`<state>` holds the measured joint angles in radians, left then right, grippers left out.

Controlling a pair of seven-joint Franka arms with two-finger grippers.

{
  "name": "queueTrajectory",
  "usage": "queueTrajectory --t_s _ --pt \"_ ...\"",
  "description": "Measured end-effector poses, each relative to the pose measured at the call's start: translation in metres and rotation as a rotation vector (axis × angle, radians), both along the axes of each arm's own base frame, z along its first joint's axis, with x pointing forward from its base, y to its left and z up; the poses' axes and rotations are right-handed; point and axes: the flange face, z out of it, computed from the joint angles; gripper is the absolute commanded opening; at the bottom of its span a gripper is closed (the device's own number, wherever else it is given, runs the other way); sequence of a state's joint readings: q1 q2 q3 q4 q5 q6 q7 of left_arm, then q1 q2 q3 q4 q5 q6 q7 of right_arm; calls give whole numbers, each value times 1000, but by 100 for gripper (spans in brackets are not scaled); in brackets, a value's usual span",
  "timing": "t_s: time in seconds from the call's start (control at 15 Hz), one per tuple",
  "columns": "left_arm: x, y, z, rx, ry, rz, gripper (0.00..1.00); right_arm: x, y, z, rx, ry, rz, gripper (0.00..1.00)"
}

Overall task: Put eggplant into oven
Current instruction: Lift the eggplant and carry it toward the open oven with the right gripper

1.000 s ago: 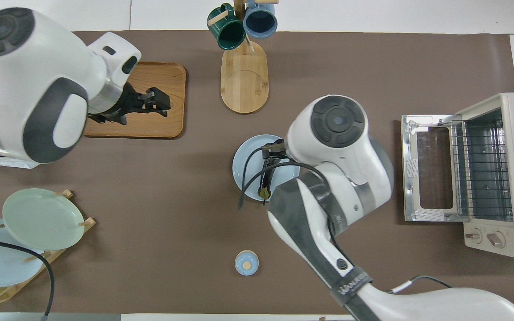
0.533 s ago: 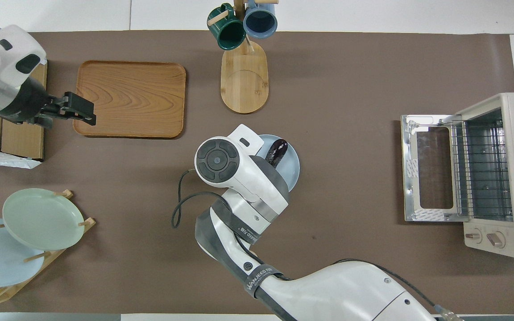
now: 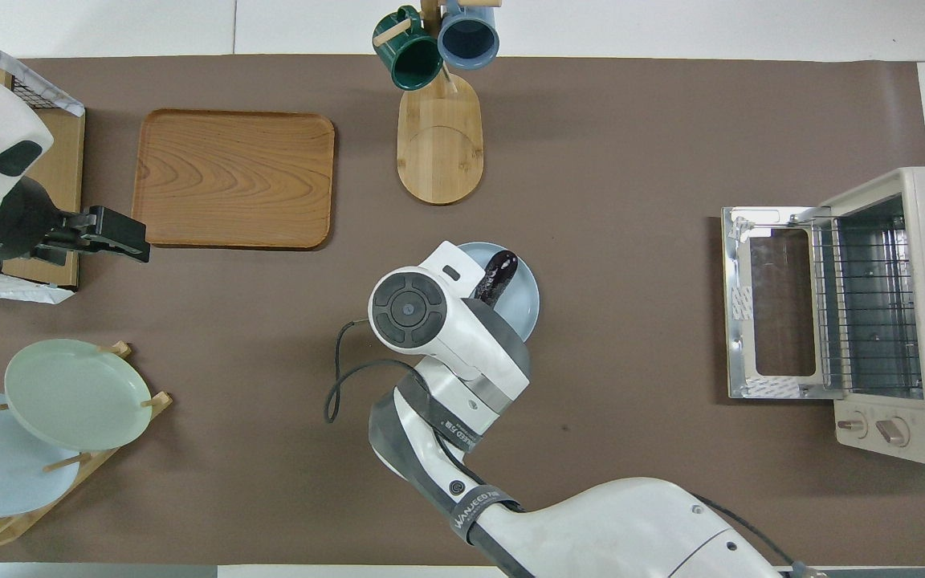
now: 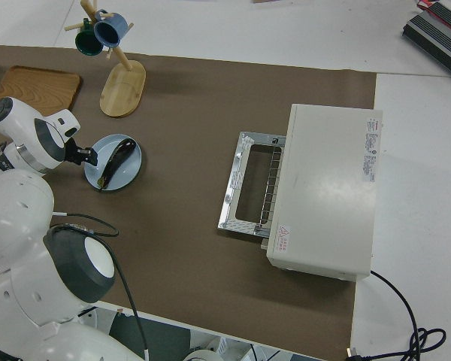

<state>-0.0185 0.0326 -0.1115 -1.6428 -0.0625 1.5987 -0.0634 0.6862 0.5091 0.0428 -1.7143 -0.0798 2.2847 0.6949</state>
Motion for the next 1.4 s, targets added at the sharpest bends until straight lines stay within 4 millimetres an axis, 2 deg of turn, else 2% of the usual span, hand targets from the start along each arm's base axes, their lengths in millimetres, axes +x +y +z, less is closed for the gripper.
queueTrajectory --t_s 0.07,0.27,0.33,0.47,0.67,0.87,1.0,1.07,1.2,1.4 --pt "0 1 1 11 -1 -5 100 -2 -1 -2 0 0 1 44" --pt "-2 2 9 72 -8 -45 100 -4 -3 -5 -2 3 1 9" --pt "-3 0 13 78 -10 -49 100 -5 -3 -5 -2 3 1 0" --pt "-5 -1 20 81 -10 -53 100 -5 -4 -2 -2 -1 5 0" --pt "-8 0 17 84 6 -58 100 -2 -7 16 -58 -7 25 0" --pt "-11 3 10 86 19 -58 100 13 -16 58 -195 22 75 0" --pt "-11 7 12 86 17 -52 100 25 -31 83 -267 47 89 0" --pt "-11 8 13 86 15 -48 100 33 -47 91 -293 64 81 0" --pt "-11 9 15 85 11 -47 100 56 -102 107 -325 111 67 0" --pt "-12 4 15 85 9 -57 100 87 -216 132 -321 170 71 0"
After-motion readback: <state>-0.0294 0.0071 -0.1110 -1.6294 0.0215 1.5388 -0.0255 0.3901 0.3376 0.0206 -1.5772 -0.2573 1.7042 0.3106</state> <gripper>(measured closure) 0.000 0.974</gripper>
